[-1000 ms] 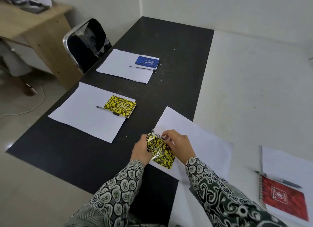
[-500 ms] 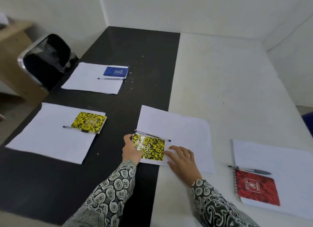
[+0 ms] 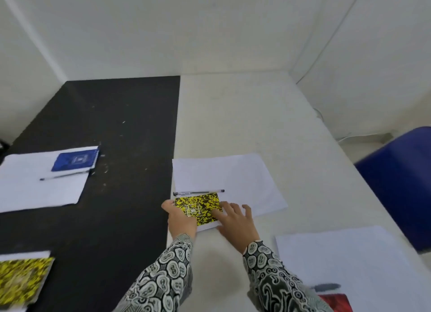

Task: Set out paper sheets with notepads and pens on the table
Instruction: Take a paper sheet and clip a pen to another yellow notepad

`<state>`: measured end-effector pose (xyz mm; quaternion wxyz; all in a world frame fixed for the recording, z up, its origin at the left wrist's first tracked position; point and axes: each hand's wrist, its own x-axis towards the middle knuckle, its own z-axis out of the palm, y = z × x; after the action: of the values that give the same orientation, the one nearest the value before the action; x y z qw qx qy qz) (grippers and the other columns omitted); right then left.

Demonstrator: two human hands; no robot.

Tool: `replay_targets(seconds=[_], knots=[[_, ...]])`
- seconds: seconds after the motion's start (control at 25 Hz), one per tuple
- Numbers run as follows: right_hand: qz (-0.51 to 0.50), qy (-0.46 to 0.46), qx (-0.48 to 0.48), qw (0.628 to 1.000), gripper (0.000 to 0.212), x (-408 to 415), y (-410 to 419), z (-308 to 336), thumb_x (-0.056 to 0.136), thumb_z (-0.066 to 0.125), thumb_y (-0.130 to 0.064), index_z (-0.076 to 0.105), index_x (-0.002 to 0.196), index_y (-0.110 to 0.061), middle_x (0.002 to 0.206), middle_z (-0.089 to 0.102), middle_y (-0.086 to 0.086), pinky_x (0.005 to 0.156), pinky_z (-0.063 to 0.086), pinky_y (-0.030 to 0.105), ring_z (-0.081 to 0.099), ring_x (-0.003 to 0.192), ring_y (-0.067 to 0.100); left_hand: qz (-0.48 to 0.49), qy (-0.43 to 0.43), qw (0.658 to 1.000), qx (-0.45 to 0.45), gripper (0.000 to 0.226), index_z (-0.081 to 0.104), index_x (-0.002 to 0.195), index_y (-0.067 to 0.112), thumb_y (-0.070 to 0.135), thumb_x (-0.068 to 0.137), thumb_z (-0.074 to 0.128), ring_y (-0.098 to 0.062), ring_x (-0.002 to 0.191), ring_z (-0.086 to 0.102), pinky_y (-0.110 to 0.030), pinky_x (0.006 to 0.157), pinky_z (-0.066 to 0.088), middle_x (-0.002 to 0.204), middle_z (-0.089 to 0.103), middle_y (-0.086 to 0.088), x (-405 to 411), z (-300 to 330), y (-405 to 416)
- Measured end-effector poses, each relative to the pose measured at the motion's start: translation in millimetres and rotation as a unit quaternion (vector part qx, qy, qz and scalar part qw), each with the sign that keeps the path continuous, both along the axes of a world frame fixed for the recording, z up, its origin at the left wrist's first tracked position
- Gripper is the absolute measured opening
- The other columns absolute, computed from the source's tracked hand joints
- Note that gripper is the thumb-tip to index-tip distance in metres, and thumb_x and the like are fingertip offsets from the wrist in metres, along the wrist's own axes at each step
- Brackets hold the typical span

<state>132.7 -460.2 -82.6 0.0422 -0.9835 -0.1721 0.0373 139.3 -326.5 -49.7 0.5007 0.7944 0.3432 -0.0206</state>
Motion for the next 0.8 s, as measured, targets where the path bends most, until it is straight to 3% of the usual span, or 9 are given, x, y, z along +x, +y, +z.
replay_targets(seconds=[0.12,0.24,0.32,0.44,0.56,0.8], knots=[[-0.076,-0.005,0.003,0.997,0.064,37.4,-48.3,-0.9,0.041,0.085,-0.03,0.044,0.089,-0.036,0.096,0.068,-0.007,0.07,0.054,0.046,0.067,0.081,0.016,-0.069,-0.021,0.997,-0.008,0.056,0.026,0.121,0.006,-0.013,0.075,0.053,-0.032,0.095,0.055,-0.036,0.082,0.046,0.112,0.053,-0.019,49.4,-10.3,-47.5],[-0.136,-0.004,0.029,0.99,0.049,62.0,-107.0,-3.5,0.07,0.071,-0.02,0.037,0.103,-0.035,0.122,0.057,-0.003,0.09,0.04,0.057,0.059,0.108,0.022,-0.14,-0.041,0.989,0.002,0.062,0.029,0.124,-0.002,-0.016,0.071,0.059,-0.035,0.115,0.044,-0.035,0.093,0.04,0.127,0.039,-0.022,88.9,-21.3,-106.3],[-0.159,0.003,0.029,0.987,0.037,70.8,-144.7,-3.9,0.085,0.055,-0.021,0.035,0.114,-0.035,0.137,0.042,-0.004,0.102,0.028,0.055,0.046,0.123,0.022,-0.184,-0.051,0.981,0.016,0.063,0.03,0.125,-0.003,-0.014,0.071,0.062,-0.033,0.119,0.037,-0.03,0.094,0.035,0.131,0.032,-0.022,105.6,-26.3,-142.6],[-0.191,0.009,0.033,0.981,0.031,81.2,-184.5,-5.8,0.09,0.05,-0.024,0.04,0.118,-0.032,0.139,0.036,-0.006,0.104,0.029,0.051,0.045,0.123,0.02,-0.239,-0.043,0.966,0.093,0.06,0.032,0.122,-0.001,-0.002,0.073,0.065,-0.032,0.121,0.032,-0.031,0.099,0.027,0.131,0.032,-0.019,123.6,-33.0,-182.9],[-0.19,0.009,0.045,0.981,0.03,88.6,-198.0,-6.8,0.09,0.05,-0.023,0.04,0.117,-0.031,0.138,0.036,-0.006,0.101,0.034,0.048,0.047,0.12,0.019,-0.257,-0.013,0.952,0.163,0.055,0.033,0.12,0.001,0.008,0.075,0.065,-0.033,0.119,0.032,-0.035,0.1,0.029,0.129,0.035,-0.018,132.1,-32.3,-197.8],[-0.187,0.019,-0.004,0.982,0.037,94.6,-194.1,-2.2,0.091,0.047,-0.017,0.033,0.122,-0.031,0.141,0.032,-0.004,0.106,0.025,0.053,0.039,0.128,0.019,-0.277,0.035,0.951,0.134,0.066,0.031,0.124,0.002,0.026,0.076,0.071,-0.032,0.123,0.03,-0.036,0.099,0.037,0.133,0.032,-0.016,135.6,-25.8,-190.1]])
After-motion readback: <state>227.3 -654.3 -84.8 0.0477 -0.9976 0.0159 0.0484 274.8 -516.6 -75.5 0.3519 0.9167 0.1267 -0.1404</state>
